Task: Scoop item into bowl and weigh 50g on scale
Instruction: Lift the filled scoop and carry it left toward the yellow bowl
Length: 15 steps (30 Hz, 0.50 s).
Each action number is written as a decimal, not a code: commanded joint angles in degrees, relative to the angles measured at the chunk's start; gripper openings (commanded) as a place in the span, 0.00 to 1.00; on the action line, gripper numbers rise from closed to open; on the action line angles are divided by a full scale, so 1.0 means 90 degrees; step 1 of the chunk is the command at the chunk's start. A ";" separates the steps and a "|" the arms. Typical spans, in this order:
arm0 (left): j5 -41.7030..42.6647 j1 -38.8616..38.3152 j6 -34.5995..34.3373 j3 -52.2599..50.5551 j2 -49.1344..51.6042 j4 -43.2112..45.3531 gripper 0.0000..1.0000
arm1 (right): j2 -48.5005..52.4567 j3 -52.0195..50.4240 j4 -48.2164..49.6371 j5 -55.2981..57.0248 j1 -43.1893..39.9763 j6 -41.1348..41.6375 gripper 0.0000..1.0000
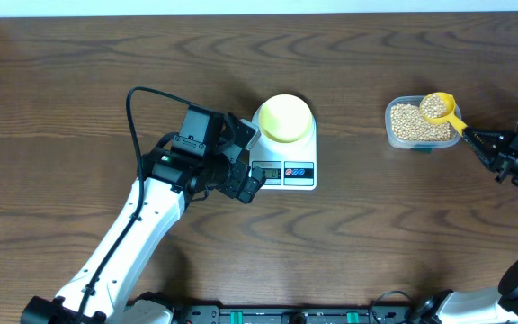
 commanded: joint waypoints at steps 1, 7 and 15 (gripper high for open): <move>-0.0041 -0.0007 0.0083 -0.0046 0.0024 0.0007 0.98 | 0.0022 -0.0046 -0.0090 -0.0595 0.0092 -0.0243 0.02; -0.0041 -0.0007 0.0085 -0.0046 0.0024 0.0007 0.98 | 0.0022 -0.0046 -0.0087 -0.0750 0.0529 -0.0289 0.02; -0.0041 -0.0007 0.0085 -0.0046 0.0024 0.0007 0.98 | 0.0022 -0.0046 -0.0034 -0.1188 0.1690 0.0148 0.01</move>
